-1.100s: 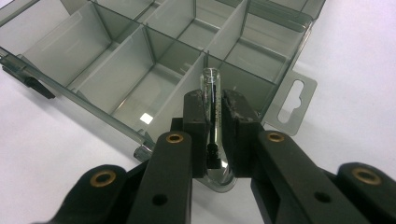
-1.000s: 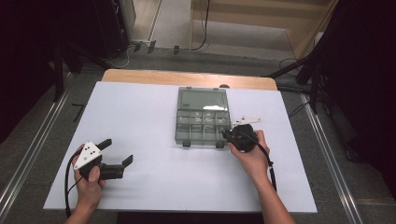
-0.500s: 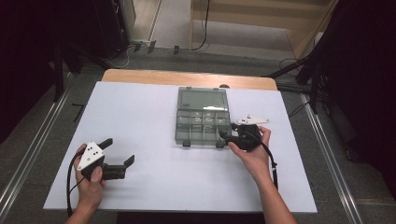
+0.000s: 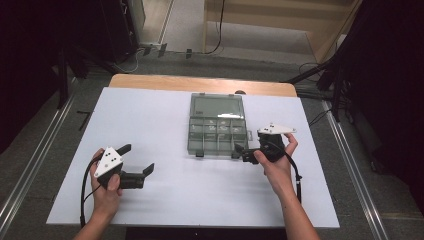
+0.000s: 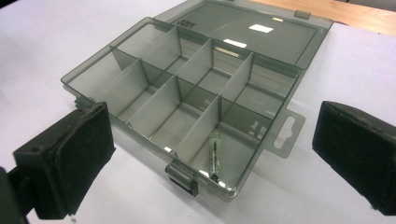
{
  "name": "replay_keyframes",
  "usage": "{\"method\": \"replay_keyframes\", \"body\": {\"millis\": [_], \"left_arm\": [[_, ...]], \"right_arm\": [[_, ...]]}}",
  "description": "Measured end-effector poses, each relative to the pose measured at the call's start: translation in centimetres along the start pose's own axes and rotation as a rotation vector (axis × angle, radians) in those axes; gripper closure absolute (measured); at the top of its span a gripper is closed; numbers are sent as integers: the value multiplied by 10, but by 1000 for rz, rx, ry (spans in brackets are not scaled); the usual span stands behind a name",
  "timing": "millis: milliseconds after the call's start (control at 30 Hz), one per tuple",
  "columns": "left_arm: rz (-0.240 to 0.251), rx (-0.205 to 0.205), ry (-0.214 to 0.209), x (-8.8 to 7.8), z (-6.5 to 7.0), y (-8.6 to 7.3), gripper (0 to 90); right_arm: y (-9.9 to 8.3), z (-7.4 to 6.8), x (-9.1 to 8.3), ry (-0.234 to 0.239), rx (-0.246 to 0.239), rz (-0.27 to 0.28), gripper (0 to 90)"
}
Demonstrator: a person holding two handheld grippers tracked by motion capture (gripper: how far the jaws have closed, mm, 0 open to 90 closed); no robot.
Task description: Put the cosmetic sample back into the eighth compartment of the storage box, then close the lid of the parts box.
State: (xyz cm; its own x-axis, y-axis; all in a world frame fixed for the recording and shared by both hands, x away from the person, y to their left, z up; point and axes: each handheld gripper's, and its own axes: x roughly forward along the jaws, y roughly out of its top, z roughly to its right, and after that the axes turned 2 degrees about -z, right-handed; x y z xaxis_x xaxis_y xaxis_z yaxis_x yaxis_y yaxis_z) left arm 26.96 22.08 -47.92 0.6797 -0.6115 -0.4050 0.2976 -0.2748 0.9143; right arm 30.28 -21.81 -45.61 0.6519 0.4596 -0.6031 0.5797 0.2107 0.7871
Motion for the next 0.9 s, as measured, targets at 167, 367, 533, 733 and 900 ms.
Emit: {"method": "replay_keyframes", "body": {"millis": [167,367,533,733,900], "left_arm": [[-5,11,-22,9,7,7,0],[3,11,-41,20,12,16,0],[4,18,-62,34,17,23,0],[10,28,-82,51,23,34,0],[17,5,-107,66,25,43,0]], "right_arm": [[-1,4,-3,-6,15,7,0],[-5,9,-6,-22,15,6,0],[-7,15,-7,-24,25,13,0],[-8,19,-7,-26,40,23,0],[-7,22,-6,-24,55,41,0]]}}
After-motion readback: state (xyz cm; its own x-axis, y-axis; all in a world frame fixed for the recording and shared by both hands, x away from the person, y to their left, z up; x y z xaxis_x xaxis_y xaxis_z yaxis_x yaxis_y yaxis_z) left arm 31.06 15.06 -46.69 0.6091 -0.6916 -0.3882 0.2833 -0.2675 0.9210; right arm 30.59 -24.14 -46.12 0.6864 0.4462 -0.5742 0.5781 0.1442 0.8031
